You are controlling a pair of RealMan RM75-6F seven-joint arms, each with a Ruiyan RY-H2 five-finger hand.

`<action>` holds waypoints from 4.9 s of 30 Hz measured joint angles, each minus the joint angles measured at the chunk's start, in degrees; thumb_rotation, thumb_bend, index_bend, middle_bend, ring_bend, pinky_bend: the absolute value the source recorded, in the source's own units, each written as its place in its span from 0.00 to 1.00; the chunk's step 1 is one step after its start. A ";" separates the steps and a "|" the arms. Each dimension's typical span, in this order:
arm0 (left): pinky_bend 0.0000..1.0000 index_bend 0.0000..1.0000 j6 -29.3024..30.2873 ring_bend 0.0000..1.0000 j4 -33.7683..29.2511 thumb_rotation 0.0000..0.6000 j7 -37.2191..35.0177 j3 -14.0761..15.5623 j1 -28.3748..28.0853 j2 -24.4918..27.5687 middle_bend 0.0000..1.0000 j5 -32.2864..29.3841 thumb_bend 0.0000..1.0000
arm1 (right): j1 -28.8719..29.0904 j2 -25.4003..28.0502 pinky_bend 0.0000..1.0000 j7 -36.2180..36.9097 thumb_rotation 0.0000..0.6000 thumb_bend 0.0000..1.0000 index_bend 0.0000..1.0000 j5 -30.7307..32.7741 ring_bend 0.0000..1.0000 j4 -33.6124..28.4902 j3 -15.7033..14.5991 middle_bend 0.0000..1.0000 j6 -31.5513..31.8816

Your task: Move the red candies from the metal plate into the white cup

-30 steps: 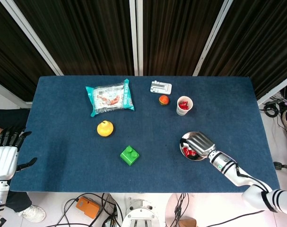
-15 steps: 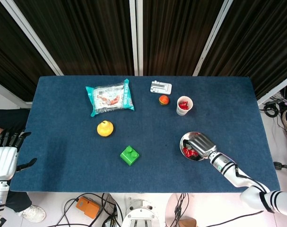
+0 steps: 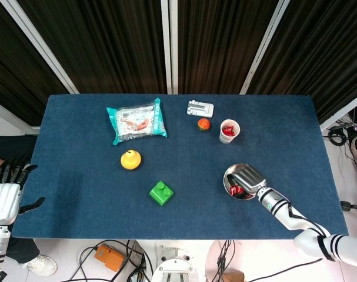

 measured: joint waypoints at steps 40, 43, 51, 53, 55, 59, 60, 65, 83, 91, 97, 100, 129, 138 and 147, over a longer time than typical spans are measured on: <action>0.00 0.20 -0.91 0.03 -1.27 1.00 1.44 -0.05 -0.28 0.33 0.14 -0.53 0.04 | 14.42 -6.74 1.00 -2.16 1.00 0.48 0.43 28.30 1.00 20.73 16.39 0.99 -10.54; 0.00 0.20 -0.86 0.03 -1.35 1.00 1.50 -0.12 -0.39 0.37 0.14 -0.37 0.04 | 13.61 -5.47 1.00 -1.54 1.00 0.48 0.42 27.42 1.00 18.86 16.45 0.99 -9.22; 0.00 0.20 -0.95 0.03 -1.04 1.00 1.22 -0.31 -0.71 -0.11 0.14 -0.19 0.04 | 7.49 0.98 1.00 1.45 1.00 0.39 0.49 19.27 1.00 7.32 14.34 0.99 -1.24; 0.00 0.20 -0.89 0.03 -0.85 1.00 1.10 -0.32 -0.78 -0.23 0.14 0.01 0.04 | 4.92 3.35 1.00 1.99 1.00 0.35 0.51 15.31 1.00 3.53 12.34 0.99 1.45; 0.00 0.20 -0.82 0.03 -0.68 1.00 0.99 -0.28 -0.76 -0.25 0.14 0.08 0.04 | 2.38 5.52 1.00 2.24 1.00 0.34 0.53 11.30 1.00 0.31 9.76 0.99 4.00; 0.00 0.20 -0.55 0.03 -0.53 1.00 0.73 -0.31 -0.60 -0.28 0.14 -0.03 0.04 | -1.22 8.34 1.00 2.04 1.00 0.34 0.54 5.07 1.00 -3.64 4.35 0.99 6.73; 0.00 0.20 -0.47 0.03 -0.51 1.00 0.70 -0.32 -0.58 -0.31 0.14 0.00 0.04 | -1.73 8.69 1.00 1.78 1.00 0.34 0.54 3.93 1.00 -4.17 3.17 0.99 6.84; 0.00 0.20 -0.50 0.03 -0.39 1.00 0.67 -0.20 -0.64 -0.67 0.14 0.29 0.05 | -3.21 8.39 1.00 -1.23 1.00 0.34 0.55 0.91 1.00 -4.88 -0.76 0.99 5.76; 0.00 0.20 0.22 0.03 0.31 1.00 -0.11 -0.03 0.00 -0.69 0.14 0.19 0.04 | -0.63 1.59 1.00 -2.66 1.00 0.52 0.57 2.97 1.00 -0.09 -0.07 0.99 -1.71; 0.00 0.20 0.38 0.03 0.86 1.00 -0.62 0.03 0.21 -0.88 0.14 0.14 0.05 | -0.23 1.27 1.00 -0.96 1.00 0.66 0.66 2.94 1.00 0.06 0.69 0.99 -1.60; 0.00 0.20 0.21 0.03 0.75 1.00 -0.43 -0.09 -0.06 -0.86 0.14 0.38 0.04 | 0.20 3.71 1.00 1.54 1.00 0.66 0.65 3.58 1.00 -1.02 4.66 0.99 1.13; 0.00 0.20 0.28 0.03 0.48 1.00 -0.17 -0.16 -0.18 -0.82 0.14 0.59 0.04 | 1.38 4.31 1.00 2.32 1.00 0.66 0.65 5.90 1.00 -0.44 7.83 0.99 1.29; 0.00 0.20 -0.55 0.03 -0.54 1.00 0.93 -0.22 -0.29 -0.25 0.14 -0.24 0.04 | 13.93 -6.40 1.00 -3.90 1.00 0.38 0.44 25.57 1.00 19.79 15.25 0.99 -9.68; 0.00 0.20 -0.53 0.03 -0.51 1.00 0.81 -0.43 -0.47 -0.05 0.14 -0.16 0.04 | 9.55 -0.78 1.00 -0.59 1.00 0.38 0.46 22.41 1.00 12.37 15.46 0.99 -3.29; 0.00 0.20 -0.40 0.03 -0.49 1.00 0.70 -0.50 -0.66 -0.32 0.14 0.15 0.05 | 0.77 7.87 1.00 2.32 1.00 0.38 0.52 7.99 1.00 -1.00 9.03 0.99 6.72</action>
